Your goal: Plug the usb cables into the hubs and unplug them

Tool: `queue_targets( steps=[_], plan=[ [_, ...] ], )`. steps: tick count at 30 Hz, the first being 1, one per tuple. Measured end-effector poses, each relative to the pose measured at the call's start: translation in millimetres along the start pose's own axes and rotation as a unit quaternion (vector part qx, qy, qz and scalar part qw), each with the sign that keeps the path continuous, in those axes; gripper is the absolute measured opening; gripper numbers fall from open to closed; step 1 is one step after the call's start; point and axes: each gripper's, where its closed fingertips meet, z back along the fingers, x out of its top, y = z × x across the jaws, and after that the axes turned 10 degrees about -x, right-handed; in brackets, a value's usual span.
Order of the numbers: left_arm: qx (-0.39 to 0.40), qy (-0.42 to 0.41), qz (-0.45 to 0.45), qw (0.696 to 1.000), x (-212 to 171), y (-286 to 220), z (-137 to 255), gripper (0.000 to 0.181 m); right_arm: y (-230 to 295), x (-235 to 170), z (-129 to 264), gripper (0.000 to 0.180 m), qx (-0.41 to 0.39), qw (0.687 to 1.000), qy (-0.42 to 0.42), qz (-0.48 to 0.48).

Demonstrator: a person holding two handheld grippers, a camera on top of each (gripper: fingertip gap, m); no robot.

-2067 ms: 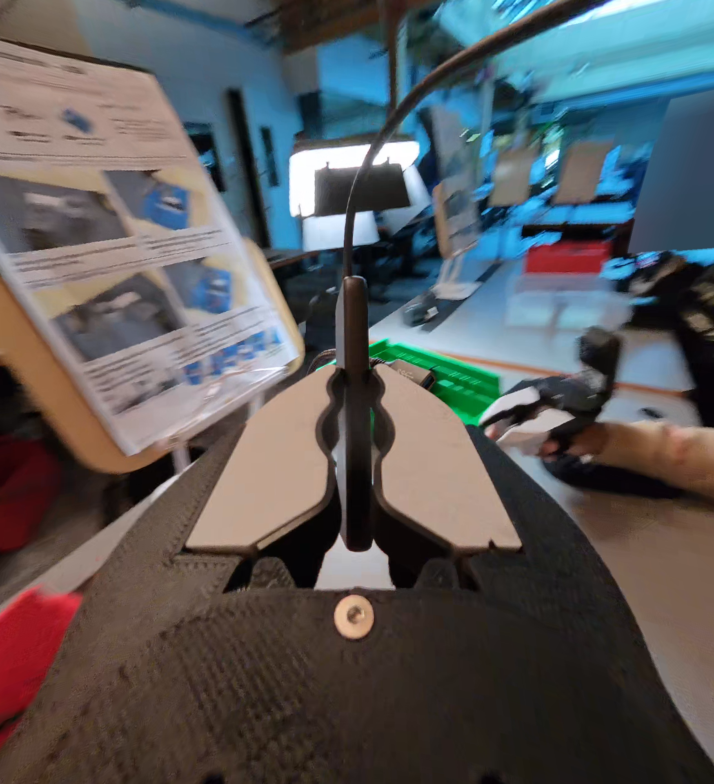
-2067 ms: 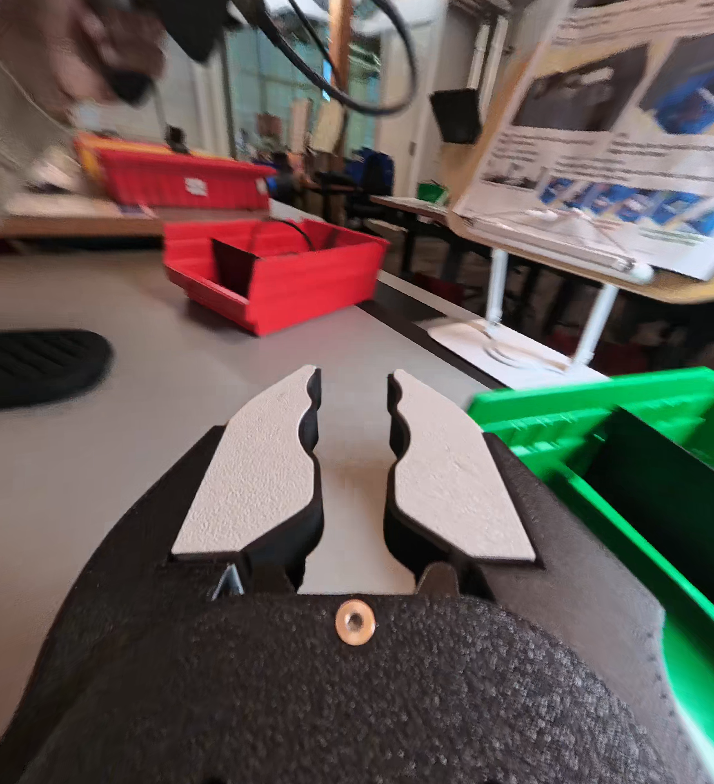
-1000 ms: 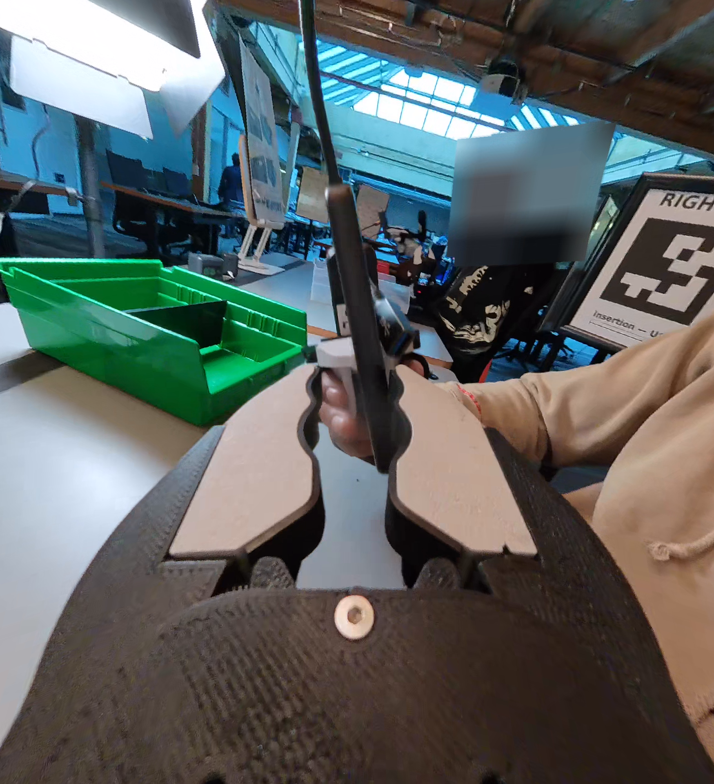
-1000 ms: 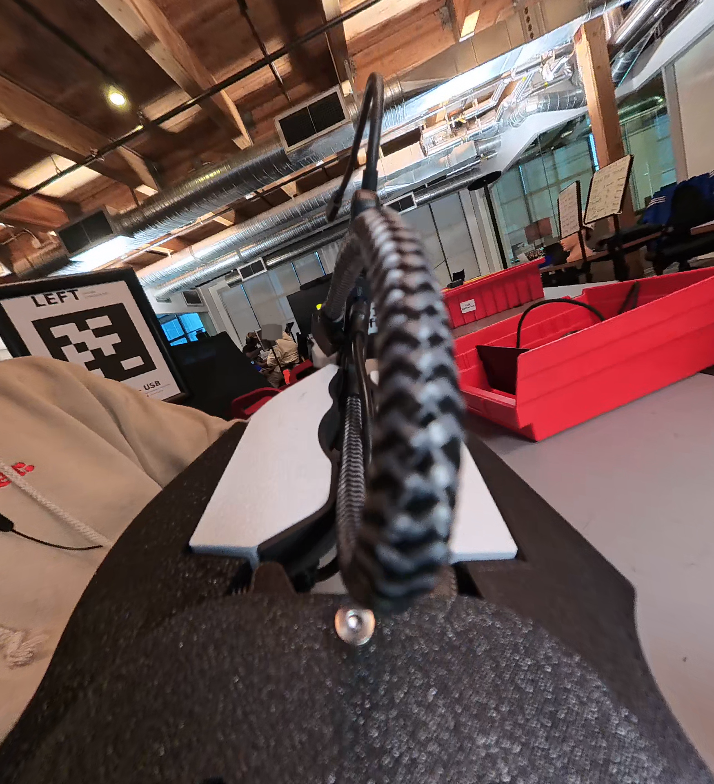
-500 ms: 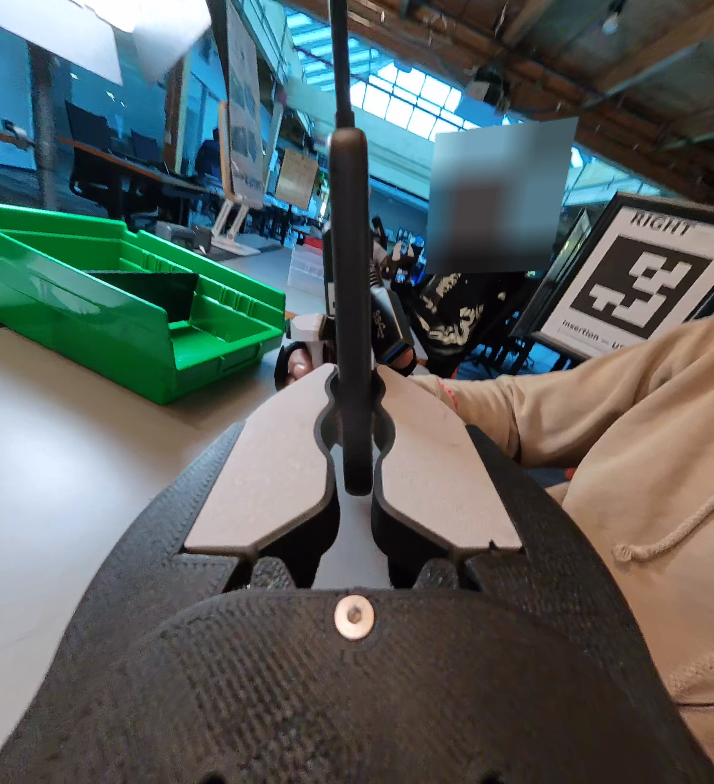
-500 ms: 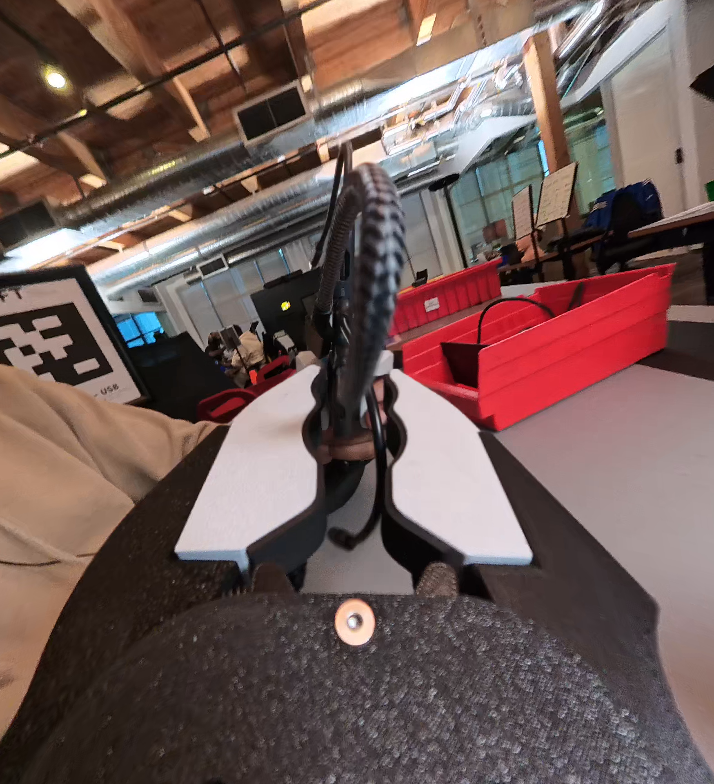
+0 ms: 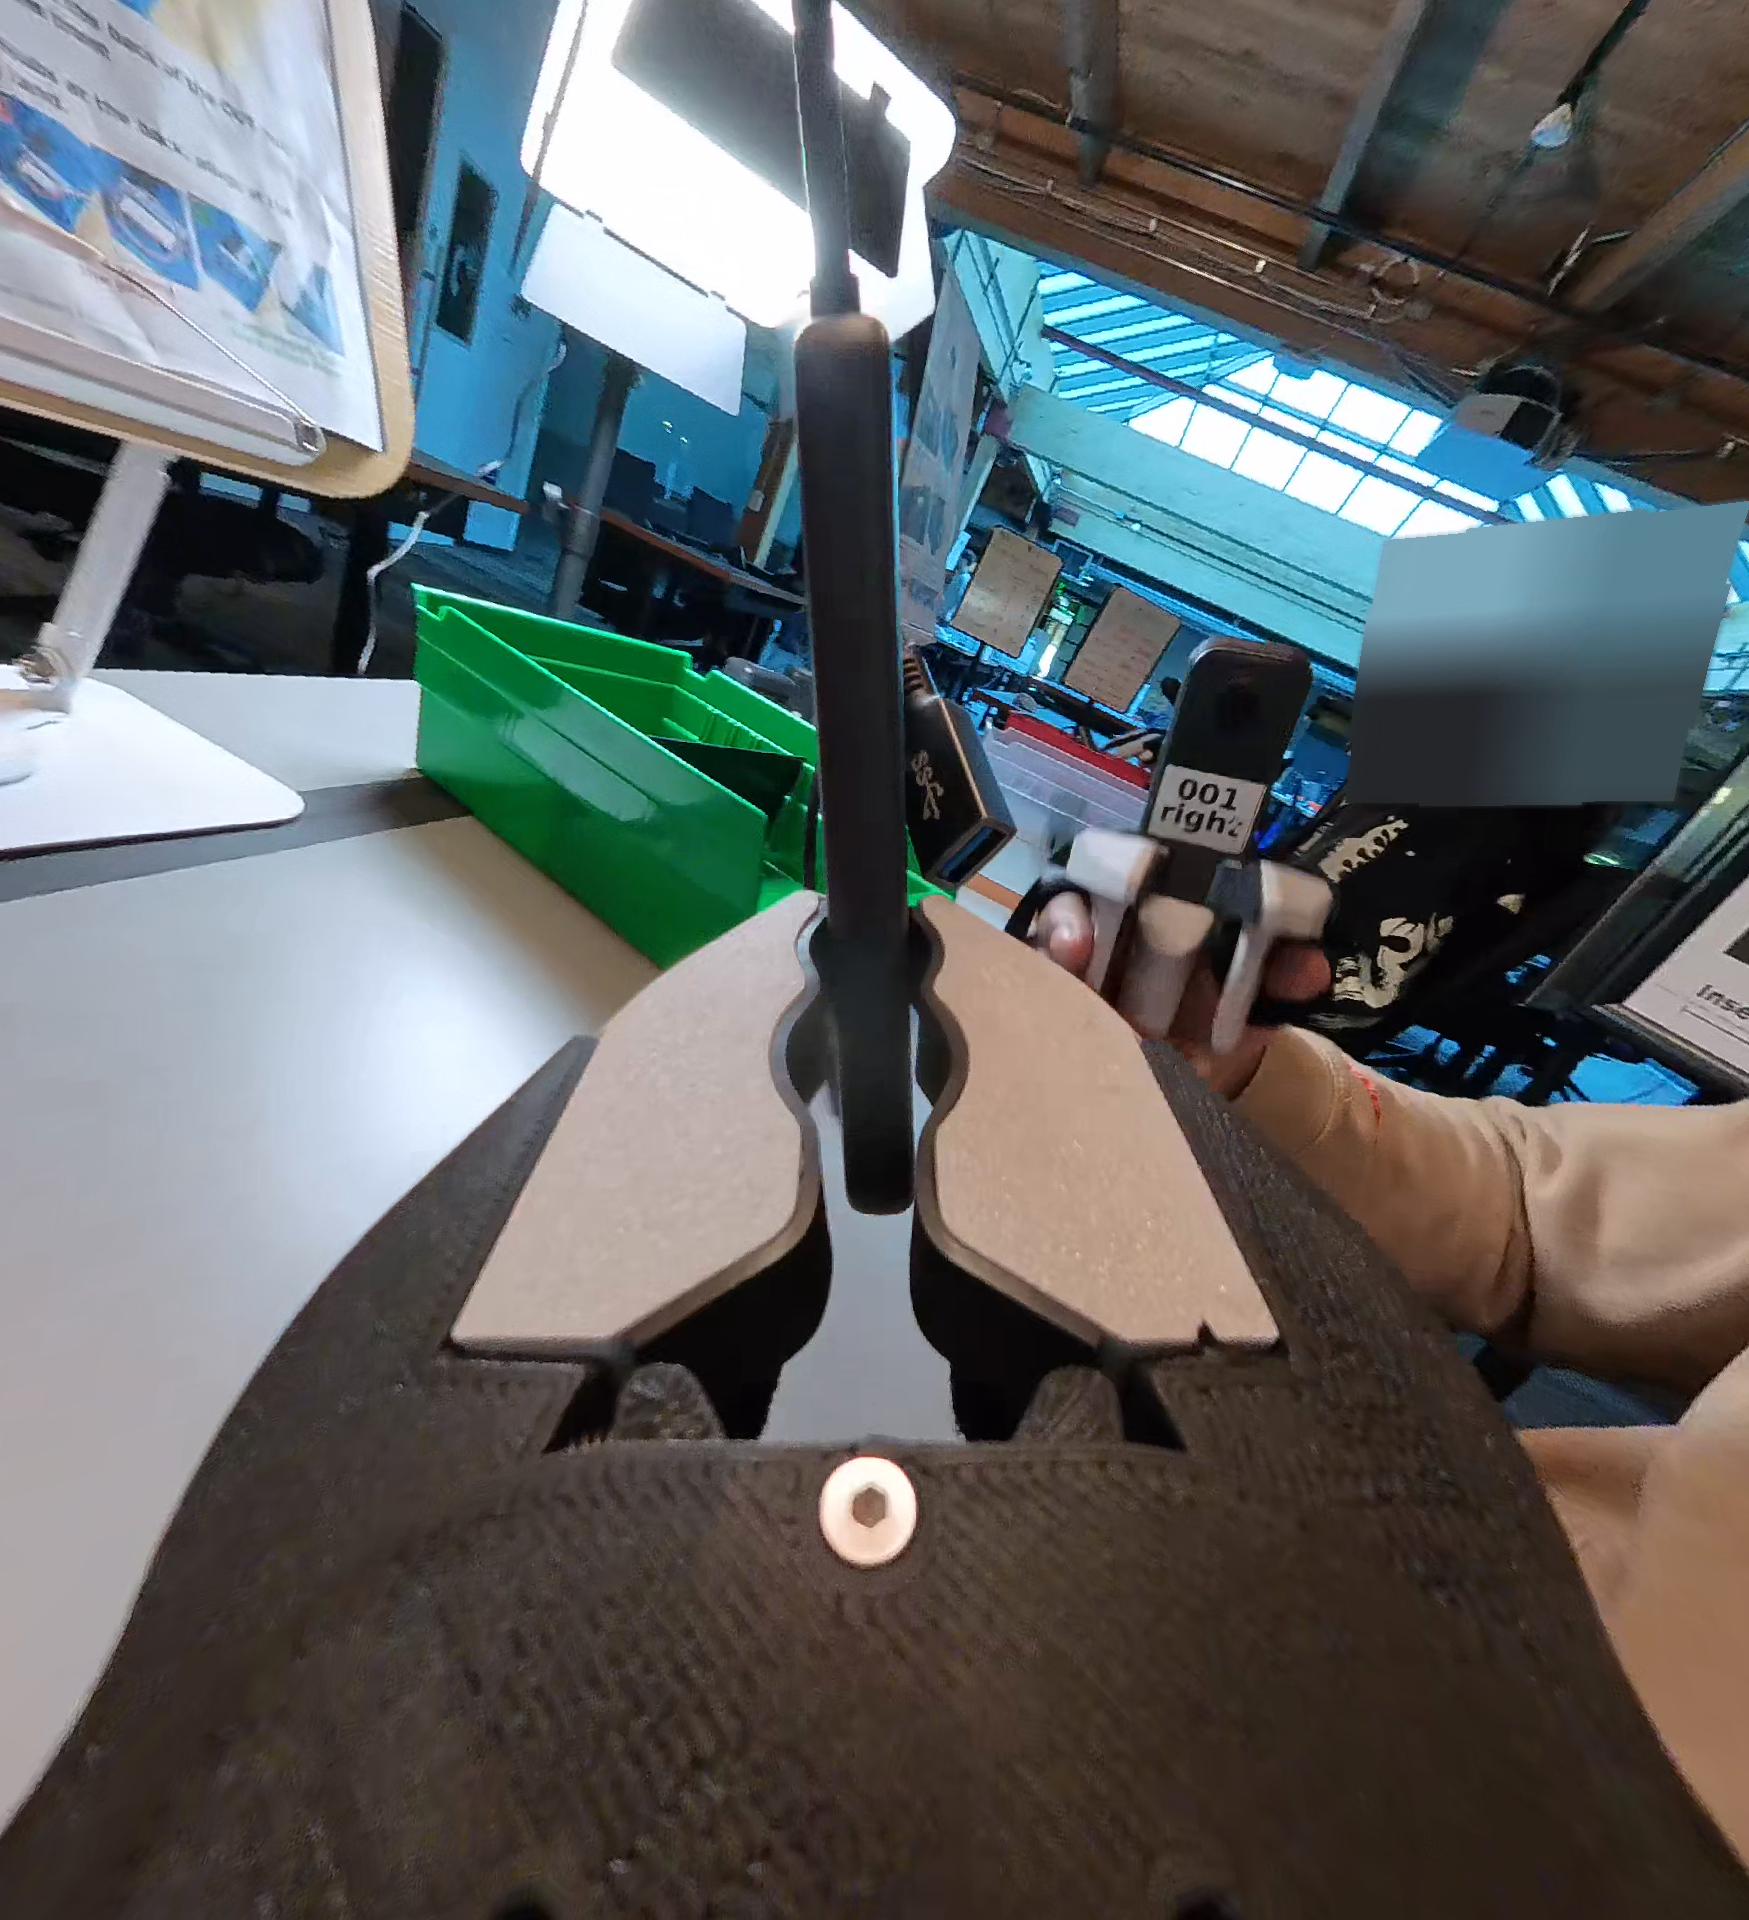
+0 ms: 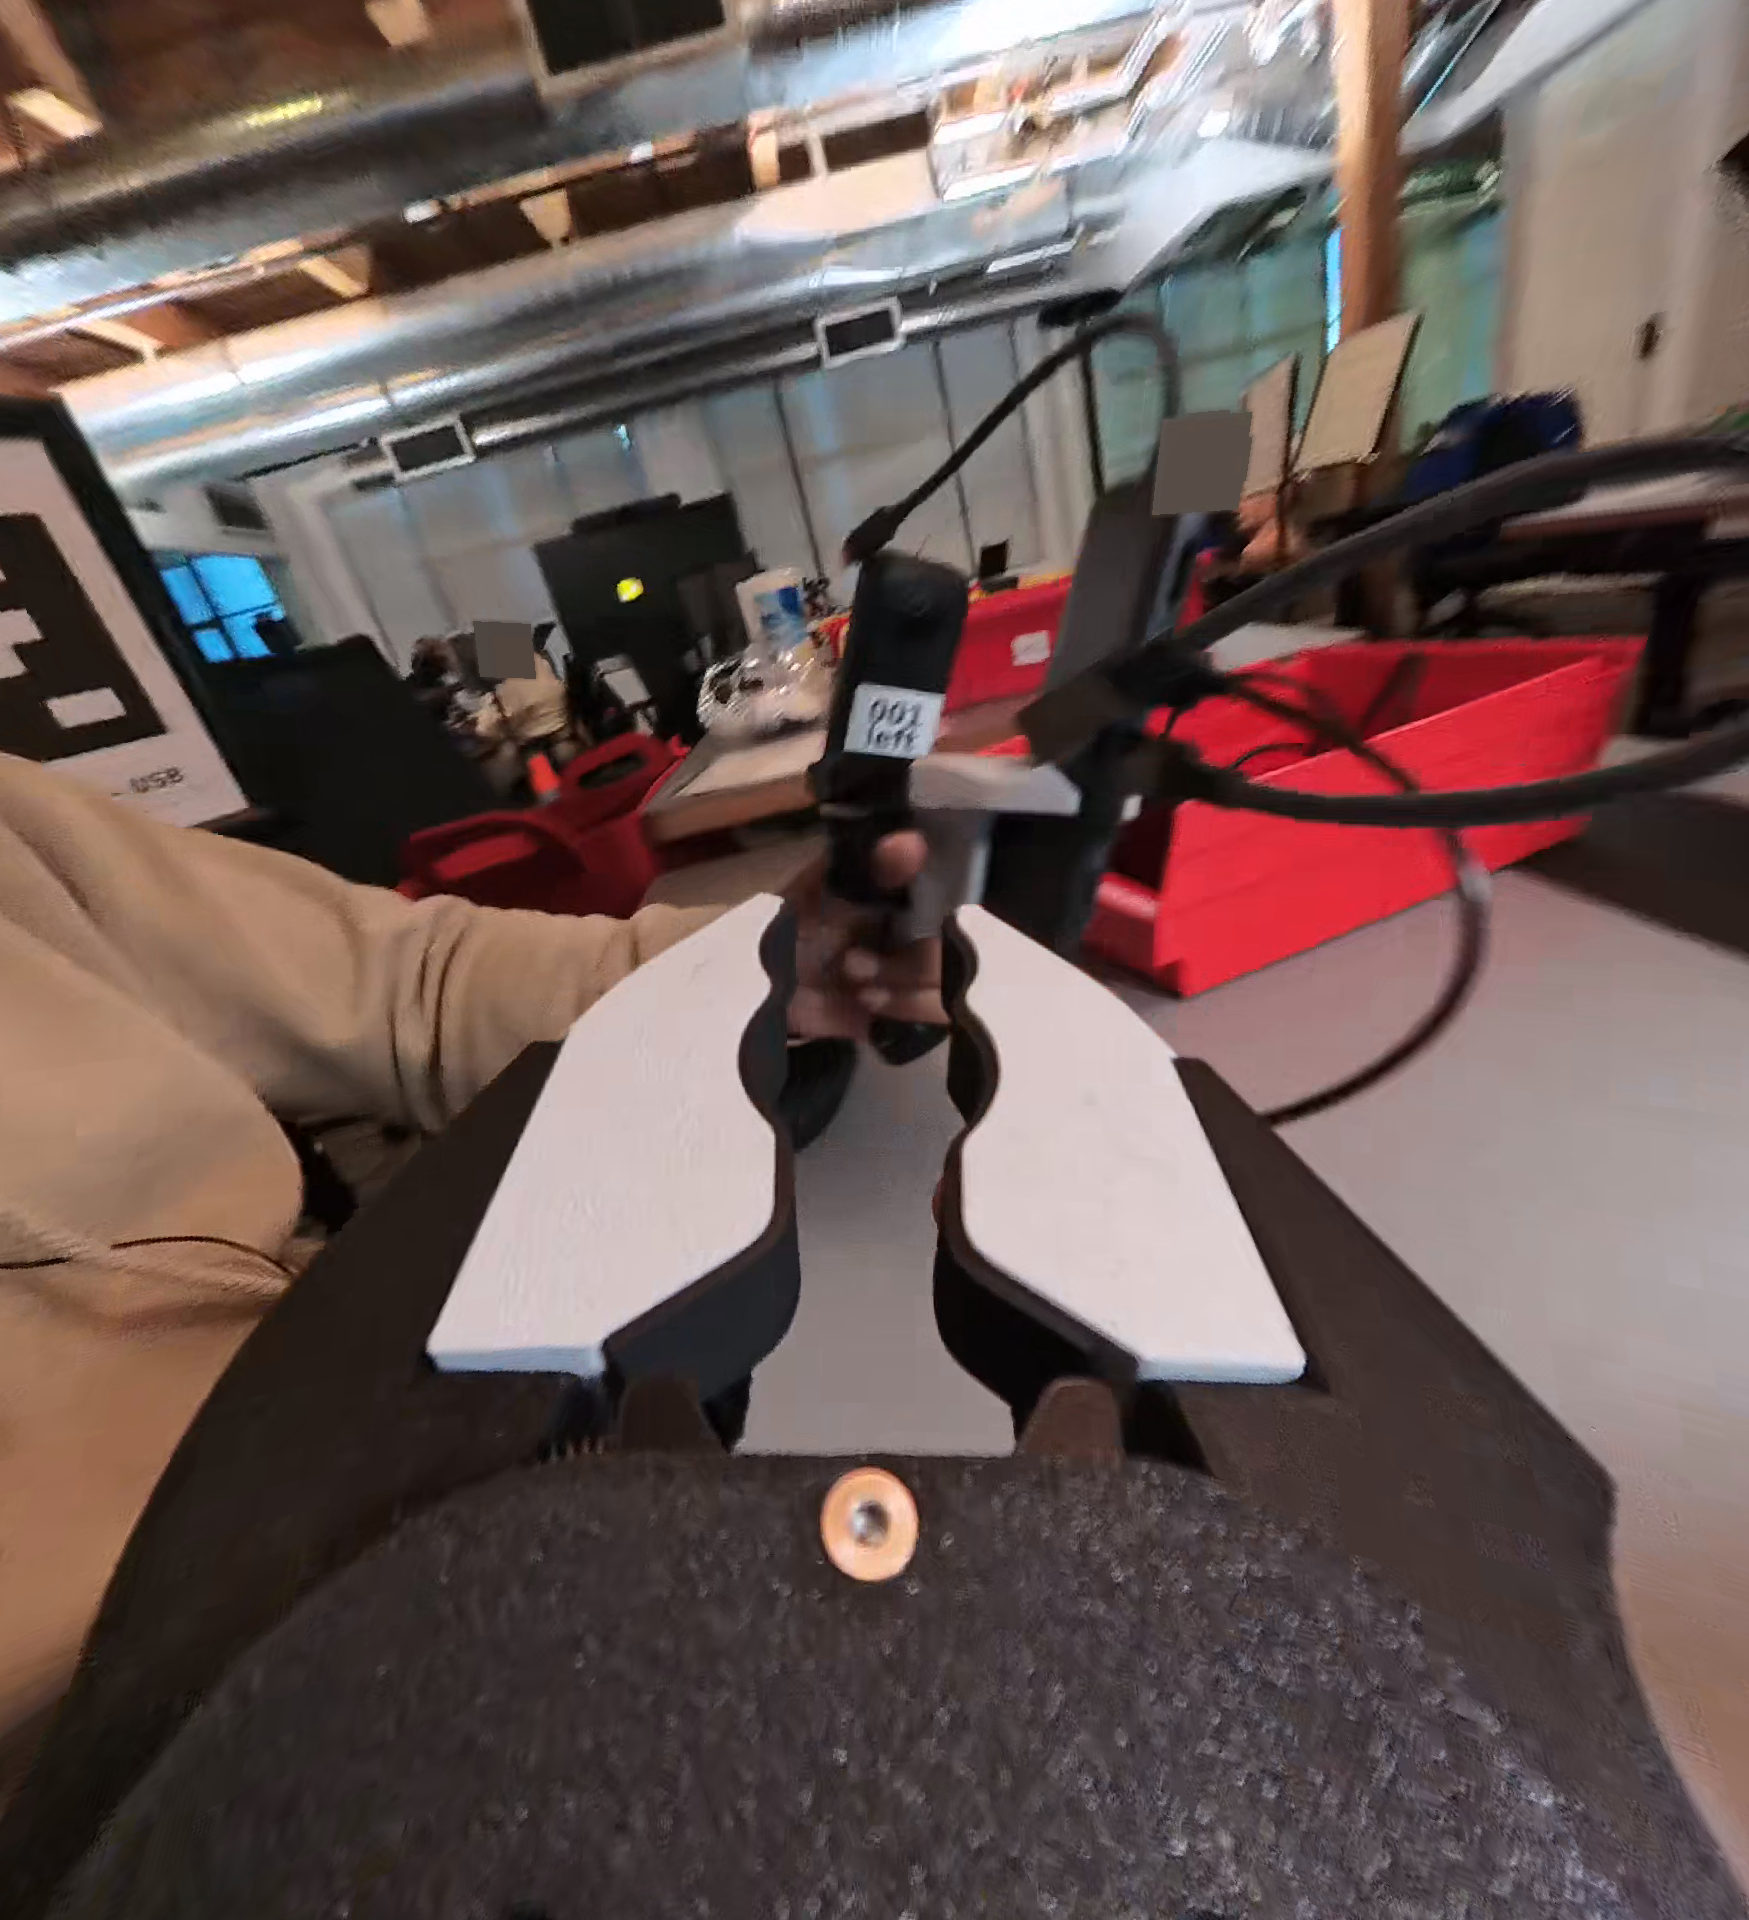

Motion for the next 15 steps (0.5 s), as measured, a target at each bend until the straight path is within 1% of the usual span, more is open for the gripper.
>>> queue_targets(
  steps=[2,4,6,9,11,15],
  plan=[
    [-0.024,-0.002,0.007,1.000,-5.2,-9.0,-7.2,0.012,9.1,-19.8,-16.7,0.030,-0.003,1.000,0.022,-0.011],
    [-0.055,-0.008,0.015,0.998,-8.7,-21.0,-14.4,0.012,4.1,-27.3,-24.4,0.032,-0.028,0.999,0.018,-0.016],
    [-0.085,-0.009,0.017,0.996,-12.0,-32.8,-20.4,0.012,-7.6,-24.8,-23.1,0.033,-0.044,0.998,0.005,-0.043],
    [-0.121,0.005,0.017,0.993,-18.8,-47.9,-27.7,0.012,-15.0,-12.8,-13.4,0.035,-0.030,0.996,-0.019,-0.085],
    [-0.130,0.024,0.015,0.991,-26.0,-53.0,-31.8,0.012,-13.3,-3.7,-7.5,0.033,-0.019,0.996,-0.035,-0.083],
    [-0.159,0.055,0.023,0.985,-39.4,-62.7,-37.4,0.012,-10.2,-4.5,-4.1,0.023,-0.020,0.998,-0.022,-0.047]
  ],
)
